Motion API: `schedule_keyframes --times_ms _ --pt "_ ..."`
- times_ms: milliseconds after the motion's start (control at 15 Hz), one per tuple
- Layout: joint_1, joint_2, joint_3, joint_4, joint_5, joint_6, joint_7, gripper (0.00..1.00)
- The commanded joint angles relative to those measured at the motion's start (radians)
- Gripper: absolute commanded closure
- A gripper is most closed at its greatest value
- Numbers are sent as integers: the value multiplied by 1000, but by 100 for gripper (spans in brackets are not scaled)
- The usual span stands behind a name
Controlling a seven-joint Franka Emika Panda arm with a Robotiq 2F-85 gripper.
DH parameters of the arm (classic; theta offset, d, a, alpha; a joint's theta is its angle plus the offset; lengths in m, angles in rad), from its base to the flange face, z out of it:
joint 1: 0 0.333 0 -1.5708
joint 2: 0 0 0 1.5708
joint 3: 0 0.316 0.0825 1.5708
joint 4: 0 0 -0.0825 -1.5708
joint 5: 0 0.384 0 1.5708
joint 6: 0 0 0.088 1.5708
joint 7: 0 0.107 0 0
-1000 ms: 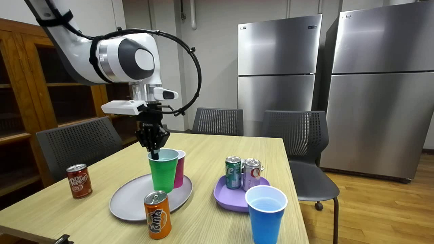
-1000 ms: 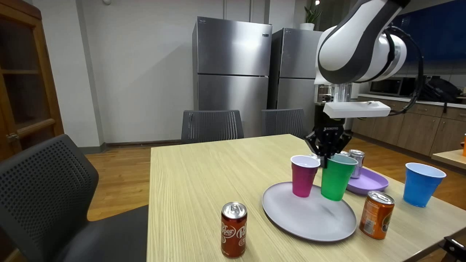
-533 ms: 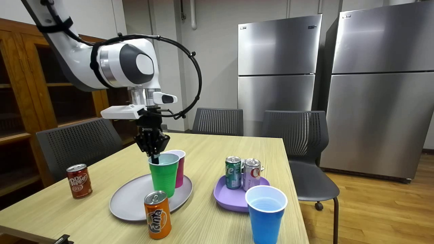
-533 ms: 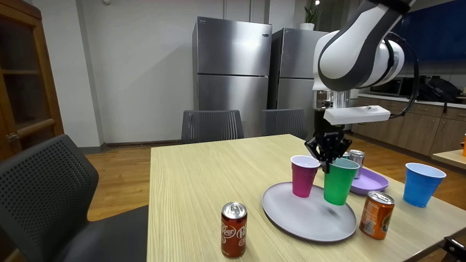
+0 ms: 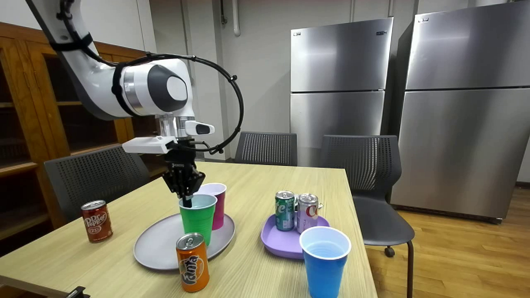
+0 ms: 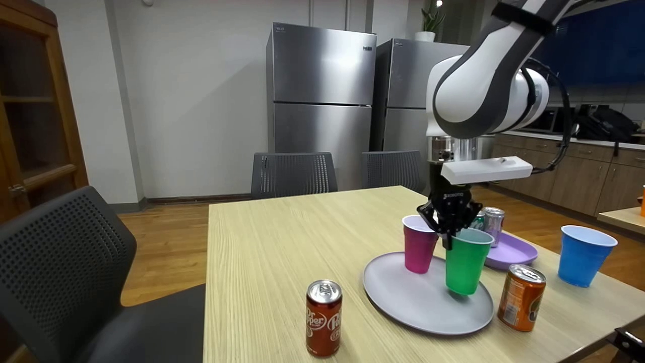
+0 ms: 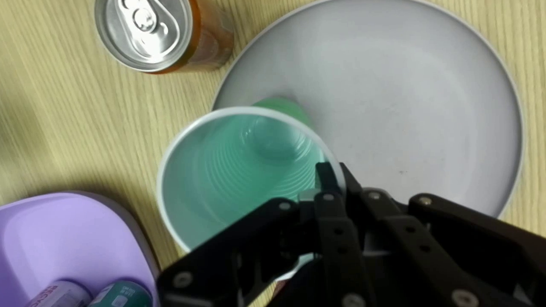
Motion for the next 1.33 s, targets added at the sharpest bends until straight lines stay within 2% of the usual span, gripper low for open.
schedule_keyframes --times_ms 0,267,333,400,533,933,1200,1267 --pt "13 28 -3 32 -20 3 44 99" --pt "17 43 -6 45 -19 -1 46 99" --pt "17 45 -6 48 -18 -5 42 93" --pt "17 47 -7 50 -18 -6 41 74" --pt "17 49 -7 52 -17 -9 35 64" --pt "12 34 -2 46 2 -15 15 21" --pt "13 13 5 40 13 -19 -1 11" --pt "13 7 7 39 15 -20 -3 15"
